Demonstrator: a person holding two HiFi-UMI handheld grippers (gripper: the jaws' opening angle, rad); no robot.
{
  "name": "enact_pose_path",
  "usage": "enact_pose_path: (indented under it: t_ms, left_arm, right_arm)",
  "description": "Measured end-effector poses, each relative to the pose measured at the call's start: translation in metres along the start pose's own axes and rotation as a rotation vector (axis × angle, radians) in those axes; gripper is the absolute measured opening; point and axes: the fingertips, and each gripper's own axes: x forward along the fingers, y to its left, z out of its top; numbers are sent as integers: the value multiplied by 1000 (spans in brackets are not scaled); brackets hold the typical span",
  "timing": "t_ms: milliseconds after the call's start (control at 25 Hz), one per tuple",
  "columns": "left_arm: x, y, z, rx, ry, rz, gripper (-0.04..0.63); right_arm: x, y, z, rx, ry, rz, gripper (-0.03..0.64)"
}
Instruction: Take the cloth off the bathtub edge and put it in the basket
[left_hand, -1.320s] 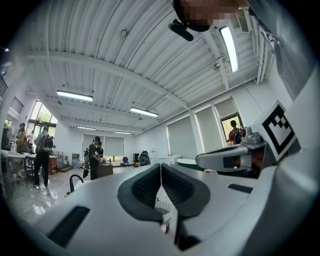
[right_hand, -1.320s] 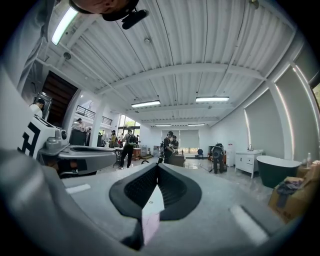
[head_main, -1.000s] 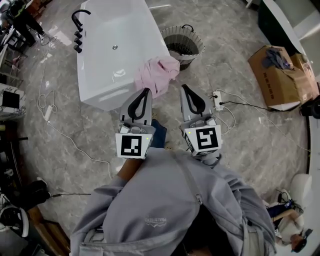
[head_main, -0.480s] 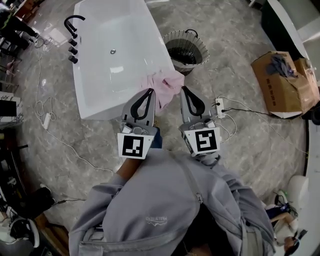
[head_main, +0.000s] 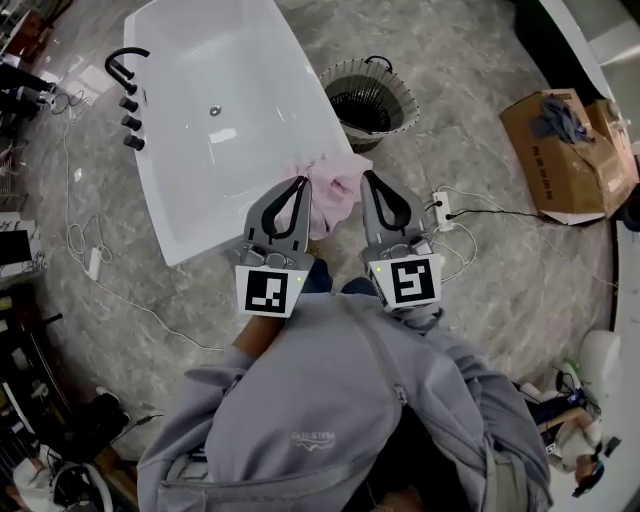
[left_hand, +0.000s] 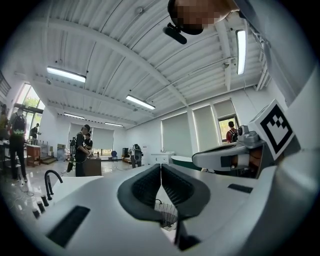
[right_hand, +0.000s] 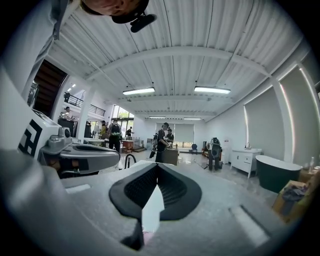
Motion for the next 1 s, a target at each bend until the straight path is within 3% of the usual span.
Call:
enact_pose_path:
  t_ms: [720,1000]
  left_arm:
    - [52,7,-39,-36,87,-19,9]
    - [58,13,-60,-41,127,-15,9]
  right_arm:
    - [34,-45,-34,30,75,32,5]
    - [50,-38,-60,56,118,78,5]
